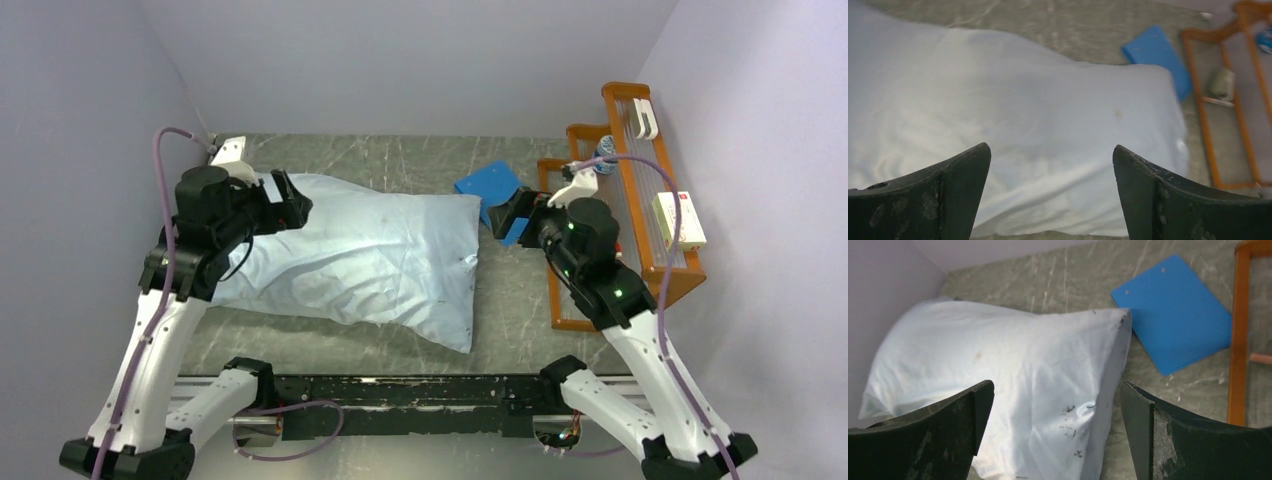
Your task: Put the pillow into the pillowcase
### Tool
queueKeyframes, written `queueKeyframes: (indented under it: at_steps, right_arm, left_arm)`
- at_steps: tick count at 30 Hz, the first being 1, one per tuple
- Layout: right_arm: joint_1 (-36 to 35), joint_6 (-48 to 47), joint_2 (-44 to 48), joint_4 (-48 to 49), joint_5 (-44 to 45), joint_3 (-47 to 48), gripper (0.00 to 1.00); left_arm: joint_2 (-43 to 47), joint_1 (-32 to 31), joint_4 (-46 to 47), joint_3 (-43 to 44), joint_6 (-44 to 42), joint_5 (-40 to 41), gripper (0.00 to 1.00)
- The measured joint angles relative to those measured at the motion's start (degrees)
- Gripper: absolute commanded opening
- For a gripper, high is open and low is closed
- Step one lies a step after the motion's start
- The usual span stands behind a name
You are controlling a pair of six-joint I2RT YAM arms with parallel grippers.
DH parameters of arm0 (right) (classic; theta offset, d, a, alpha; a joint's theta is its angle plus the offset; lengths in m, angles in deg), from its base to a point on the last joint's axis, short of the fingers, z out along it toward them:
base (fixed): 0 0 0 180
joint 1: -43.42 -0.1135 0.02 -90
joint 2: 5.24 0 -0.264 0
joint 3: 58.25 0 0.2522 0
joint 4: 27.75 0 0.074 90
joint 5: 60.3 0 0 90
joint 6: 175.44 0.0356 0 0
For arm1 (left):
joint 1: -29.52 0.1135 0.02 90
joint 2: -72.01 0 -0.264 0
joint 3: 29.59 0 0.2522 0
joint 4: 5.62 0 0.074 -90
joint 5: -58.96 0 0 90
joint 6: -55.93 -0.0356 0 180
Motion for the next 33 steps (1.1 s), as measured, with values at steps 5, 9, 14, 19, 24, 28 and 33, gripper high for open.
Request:
queueKeyframes:
  at_steps: [5,9,14,19,24,28,33]
  right_arm:
    - [0.00,-0.96,5.77,-1.84,-0.63,2.62,0.99]
    - [0.00,-2.05,8.72,-3.04,-1.92,6.58,1.00]
    - [0.00,-2.71,10.73,-3.13,-3.76,8.83,1.00]
    - [0.02,-2.60,10.19,-4.44,-4.96,8.94,1.00]
    - [0.00,-1.86,10.51,-4.57,-5.57,8.35,1.00]
    - [0.00,-1.70,11.82,-4.52,-6.62,7.96,1.00]
    - [0.02,-1.60,12.55,-4.57,-6.78,8.00,1.00]
  left_arm:
    - [3.08,-0.66,1.73,1.49,-2.40,-9.09,0.97]
    - [5.03,-1.36,1.86,4.42,-3.72,-10.19,0.97]
    - [7.04,-1.40,1.70,5.86,-4.24,-13.31,0.97]
    - [8.11,-1.42,1.38,6.62,-4.20,-15.37,0.97]
    - [10.27,-1.42,0.46,5.75,-4.24,-15.37,0.97]
    - [11.74,-1.42,-0.07,5.68,-4.46,-15.21,0.97]
    - [11.72,-1.42,-0.44,5.68,-4.68,-15.06,0.97]
